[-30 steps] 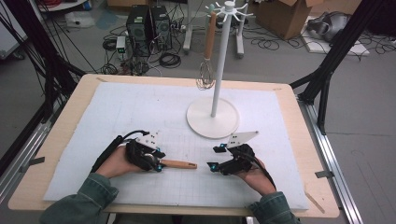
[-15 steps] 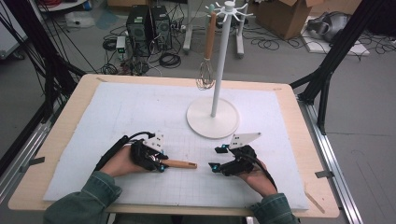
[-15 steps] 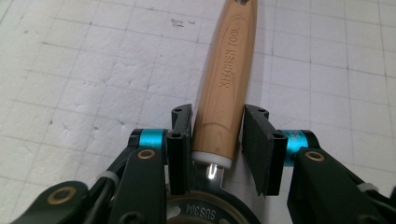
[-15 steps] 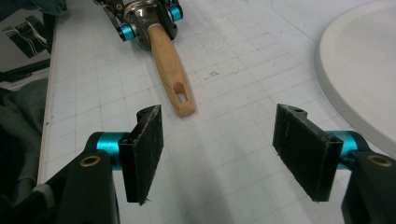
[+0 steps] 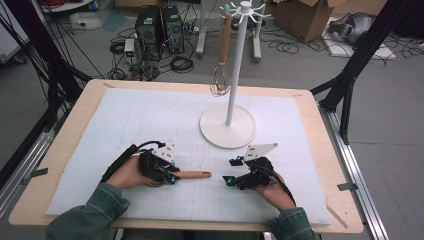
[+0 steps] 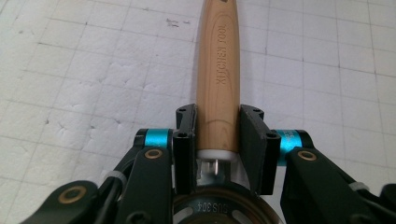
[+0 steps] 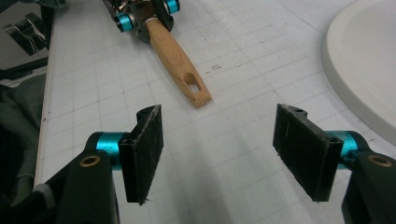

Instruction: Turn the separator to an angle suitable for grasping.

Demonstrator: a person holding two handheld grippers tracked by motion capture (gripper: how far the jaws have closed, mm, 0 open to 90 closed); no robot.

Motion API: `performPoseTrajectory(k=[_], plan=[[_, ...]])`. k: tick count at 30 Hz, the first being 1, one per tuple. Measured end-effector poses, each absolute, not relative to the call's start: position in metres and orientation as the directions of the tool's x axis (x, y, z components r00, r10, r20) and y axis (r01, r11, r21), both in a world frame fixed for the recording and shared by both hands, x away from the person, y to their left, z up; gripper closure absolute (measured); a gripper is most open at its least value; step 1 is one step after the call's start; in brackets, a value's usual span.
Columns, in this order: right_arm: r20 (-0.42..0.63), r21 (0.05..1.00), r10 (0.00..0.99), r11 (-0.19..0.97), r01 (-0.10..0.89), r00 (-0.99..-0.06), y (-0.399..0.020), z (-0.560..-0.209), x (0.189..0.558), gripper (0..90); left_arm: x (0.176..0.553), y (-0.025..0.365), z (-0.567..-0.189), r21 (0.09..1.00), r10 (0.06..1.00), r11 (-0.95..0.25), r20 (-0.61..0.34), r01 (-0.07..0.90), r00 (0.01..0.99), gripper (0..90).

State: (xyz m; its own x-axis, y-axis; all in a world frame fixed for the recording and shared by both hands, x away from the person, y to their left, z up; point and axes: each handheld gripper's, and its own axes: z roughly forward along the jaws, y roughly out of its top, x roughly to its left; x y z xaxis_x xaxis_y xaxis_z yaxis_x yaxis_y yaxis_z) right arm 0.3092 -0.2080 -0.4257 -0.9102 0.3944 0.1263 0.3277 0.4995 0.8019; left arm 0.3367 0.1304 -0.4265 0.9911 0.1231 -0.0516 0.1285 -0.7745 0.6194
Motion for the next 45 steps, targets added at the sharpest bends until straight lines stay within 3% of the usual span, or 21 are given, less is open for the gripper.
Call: performPoseTrajectory(k=[45], plan=[[0.169, 0.786, 0.349, 0.517, 0.34, -0.922, -0.174, -0.437, 0.309, 33.2, 0.329, 0.136, -0.415, 0.641, 0.118, -0.757, -0.061, 0.129, 0.991, 70.5]])
